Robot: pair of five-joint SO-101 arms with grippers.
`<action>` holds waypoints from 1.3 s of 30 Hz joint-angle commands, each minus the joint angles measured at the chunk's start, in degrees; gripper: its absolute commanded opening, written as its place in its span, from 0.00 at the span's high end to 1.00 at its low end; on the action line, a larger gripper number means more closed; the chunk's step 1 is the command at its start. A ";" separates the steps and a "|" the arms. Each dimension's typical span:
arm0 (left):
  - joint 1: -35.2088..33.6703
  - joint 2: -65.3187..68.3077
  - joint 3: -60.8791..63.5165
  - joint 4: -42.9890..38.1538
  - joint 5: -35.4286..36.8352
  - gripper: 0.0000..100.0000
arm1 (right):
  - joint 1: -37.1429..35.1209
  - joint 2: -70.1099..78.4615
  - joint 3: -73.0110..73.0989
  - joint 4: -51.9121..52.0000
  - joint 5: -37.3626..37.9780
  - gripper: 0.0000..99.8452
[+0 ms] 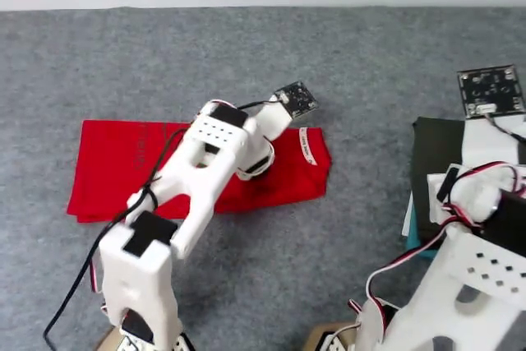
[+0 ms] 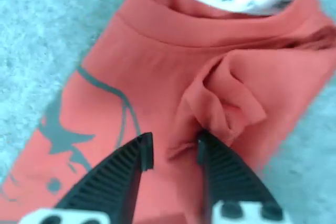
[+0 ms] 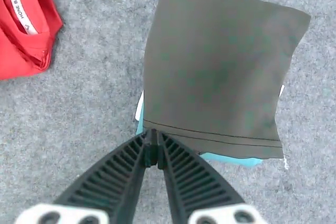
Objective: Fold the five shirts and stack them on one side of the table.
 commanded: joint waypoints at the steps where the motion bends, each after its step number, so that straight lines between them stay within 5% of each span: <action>1: -2.55 2.11 -5.58 -0.70 -1.23 0.85 | 0.40 -1.27 -0.44 2.24 -0.53 0.99; 13: -4.40 2.81 -22.20 9.67 -4.57 0.86 | 0.40 -1.36 -0.62 2.24 -0.53 0.99; 19: -1.58 2.81 -32.13 24.00 -4.57 0.86 | 0.31 -1.36 -0.62 2.24 -0.53 0.99; 24: 1.23 2.81 -36.88 34.11 -4.48 0.97 | 0.31 -1.36 -0.62 2.24 -0.53 0.99; 32: -0.53 3.25 -22.81 33.58 -4.57 0.99 | 0.31 -1.19 -0.53 2.24 -0.44 0.99; 39: -5.89 3.43 -10.24 21.27 -9.14 0.99 | 0.31 -0.92 -0.35 2.15 -0.44 0.99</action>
